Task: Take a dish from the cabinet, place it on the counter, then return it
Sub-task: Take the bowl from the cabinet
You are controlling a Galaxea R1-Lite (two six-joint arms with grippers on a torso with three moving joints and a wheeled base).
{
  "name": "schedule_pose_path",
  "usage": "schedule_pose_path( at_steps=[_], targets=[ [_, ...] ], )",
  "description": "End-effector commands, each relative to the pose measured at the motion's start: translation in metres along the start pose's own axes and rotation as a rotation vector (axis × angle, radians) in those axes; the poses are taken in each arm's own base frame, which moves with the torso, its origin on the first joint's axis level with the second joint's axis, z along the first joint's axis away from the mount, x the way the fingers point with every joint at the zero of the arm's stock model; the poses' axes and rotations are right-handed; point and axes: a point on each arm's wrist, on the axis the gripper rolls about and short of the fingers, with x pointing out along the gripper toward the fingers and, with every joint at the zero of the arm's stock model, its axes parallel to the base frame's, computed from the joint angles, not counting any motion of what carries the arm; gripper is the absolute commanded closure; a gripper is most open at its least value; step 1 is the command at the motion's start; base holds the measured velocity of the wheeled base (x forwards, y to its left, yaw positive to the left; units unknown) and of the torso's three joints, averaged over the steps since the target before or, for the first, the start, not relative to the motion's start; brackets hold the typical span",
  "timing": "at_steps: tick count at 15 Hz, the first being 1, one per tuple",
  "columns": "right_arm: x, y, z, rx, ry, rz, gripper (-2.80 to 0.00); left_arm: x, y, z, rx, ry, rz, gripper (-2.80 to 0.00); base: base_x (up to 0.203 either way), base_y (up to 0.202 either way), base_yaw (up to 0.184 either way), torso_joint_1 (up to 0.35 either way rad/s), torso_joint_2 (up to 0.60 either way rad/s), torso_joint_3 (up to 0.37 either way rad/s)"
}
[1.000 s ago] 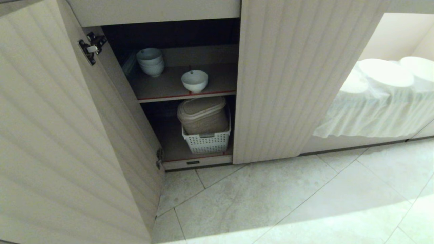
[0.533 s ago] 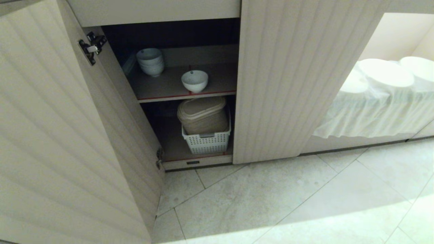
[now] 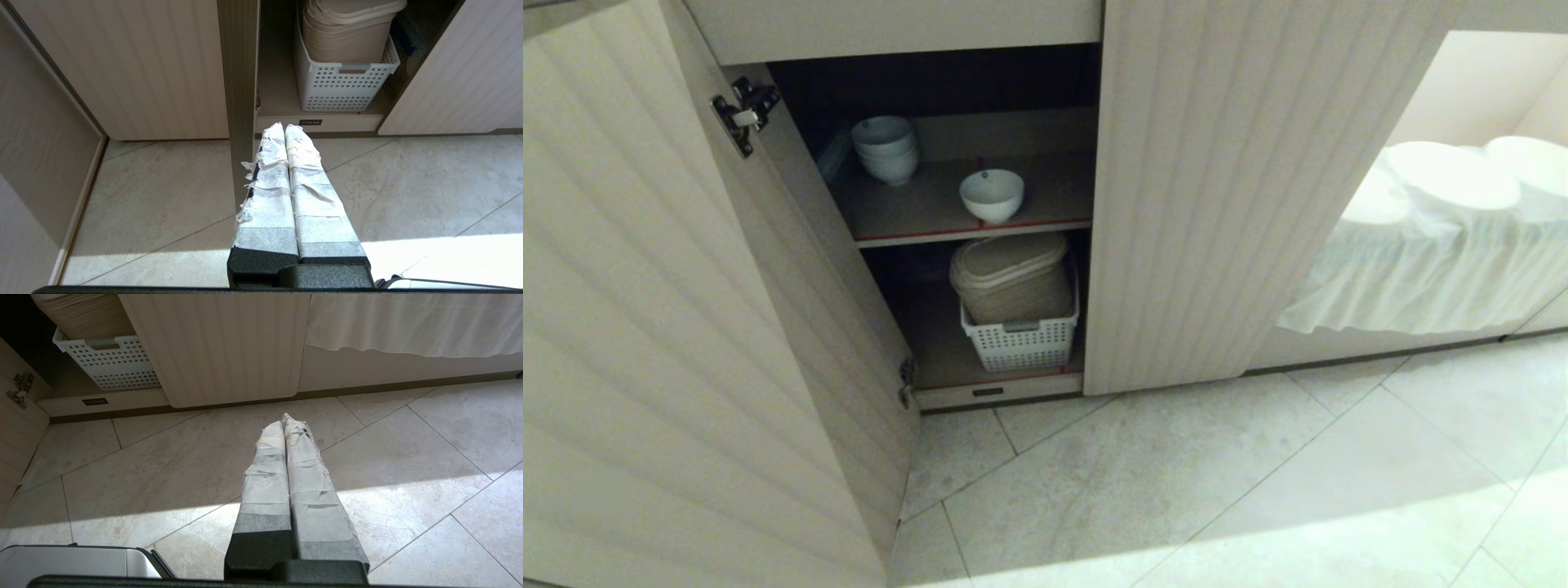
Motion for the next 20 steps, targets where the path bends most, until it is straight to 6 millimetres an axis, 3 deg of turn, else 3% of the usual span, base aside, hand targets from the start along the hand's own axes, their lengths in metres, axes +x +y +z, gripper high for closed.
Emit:
schedule_pose_path(
  at_steps=[1,20],
  targets=[
    [0.0,0.0,0.0,0.0,-0.001,0.0,0.0,0.0,0.0,0.0,-0.001,-0.001,0.002,0.0,0.0,0.0,0.0,0.0,0.0,0.0],
    [0.0,0.0,0.0,0.0,-0.001,0.001,0.0,0.0,0.0,-0.0001,-0.001,0.001,0.0,0.0,0.0,0.0,0.0,0.0,0.0,0.0]
  ],
)
